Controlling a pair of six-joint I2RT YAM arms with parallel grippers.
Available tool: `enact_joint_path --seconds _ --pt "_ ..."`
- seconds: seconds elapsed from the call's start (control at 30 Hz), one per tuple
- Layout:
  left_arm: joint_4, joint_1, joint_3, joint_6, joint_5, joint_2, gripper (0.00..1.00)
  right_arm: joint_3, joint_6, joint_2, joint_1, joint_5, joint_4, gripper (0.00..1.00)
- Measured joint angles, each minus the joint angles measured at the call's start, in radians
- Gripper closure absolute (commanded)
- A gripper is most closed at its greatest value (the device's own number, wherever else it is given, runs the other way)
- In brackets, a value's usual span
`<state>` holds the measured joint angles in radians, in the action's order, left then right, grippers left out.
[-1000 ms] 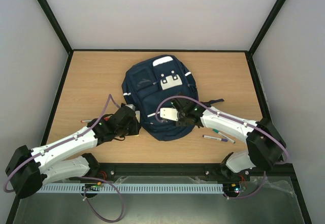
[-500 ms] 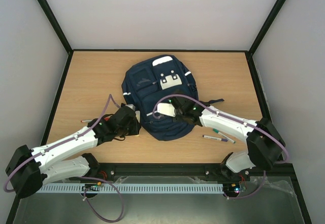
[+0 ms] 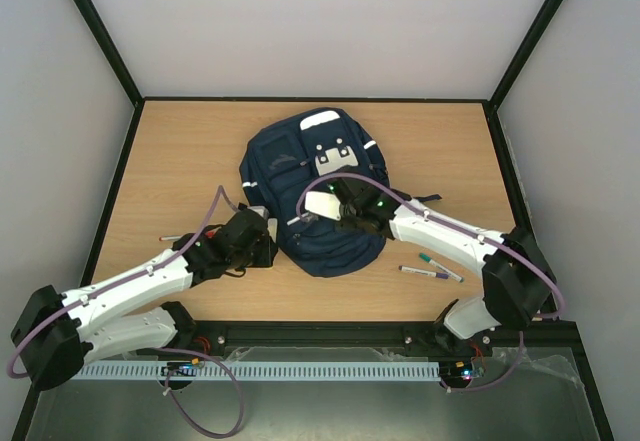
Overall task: Pack the student bag
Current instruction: Place the stationery in the student bag.
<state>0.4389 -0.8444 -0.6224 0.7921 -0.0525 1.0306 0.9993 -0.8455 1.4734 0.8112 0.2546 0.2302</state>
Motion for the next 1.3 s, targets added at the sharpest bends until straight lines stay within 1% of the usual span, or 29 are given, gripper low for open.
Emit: enact_joint_path --seconds 0.17,0.27,0.33,0.53,0.73,0.83,1.0,1.03,1.13,1.3 --pt "0.005 -0.018 -0.008 -0.094 -0.002 -0.004 0.98 0.141 0.041 0.000 -0.019 -0.053 0.074 0.99" --pt "0.025 -0.047 -0.056 -0.168 -0.007 0.007 0.98 0.208 0.059 0.000 -0.022 -0.080 0.108 0.99" --pt "0.037 -0.079 -0.100 -0.226 -0.006 0.020 0.98 0.232 0.069 0.000 -0.024 -0.095 0.126 0.99" --pt "0.061 -0.230 -0.259 -0.449 0.003 0.090 0.98 0.275 0.078 0.011 -0.026 -0.130 0.172 0.99" --pt "0.116 -0.320 -0.438 -0.660 -0.043 0.251 0.98 0.321 0.069 0.026 -0.035 -0.154 0.210 0.99" --pt "0.148 -0.356 -0.495 -0.755 -0.124 0.328 0.98 0.364 0.060 0.040 -0.046 -0.170 0.234 0.99" --pt "0.146 -0.404 -0.512 -0.895 -0.348 0.421 0.98 0.392 0.044 0.045 -0.053 -0.185 0.261 0.99" --pt "0.136 -0.408 -0.512 -0.925 -0.402 0.435 0.98 0.397 0.042 0.047 -0.053 -0.187 0.269 0.99" --pt "0.097 -0.409 -0.512 -0.988 -0.504 0.446 0.98 0.410 0.040 0.048 -0.054 -0.193 0.279 0.99" --pt "0.001 -0.409 -0.526 -1.079 -0.628 0.447 0.98 0.449 0.033 0.051 -0.056 -0.198 0.302 0.99"
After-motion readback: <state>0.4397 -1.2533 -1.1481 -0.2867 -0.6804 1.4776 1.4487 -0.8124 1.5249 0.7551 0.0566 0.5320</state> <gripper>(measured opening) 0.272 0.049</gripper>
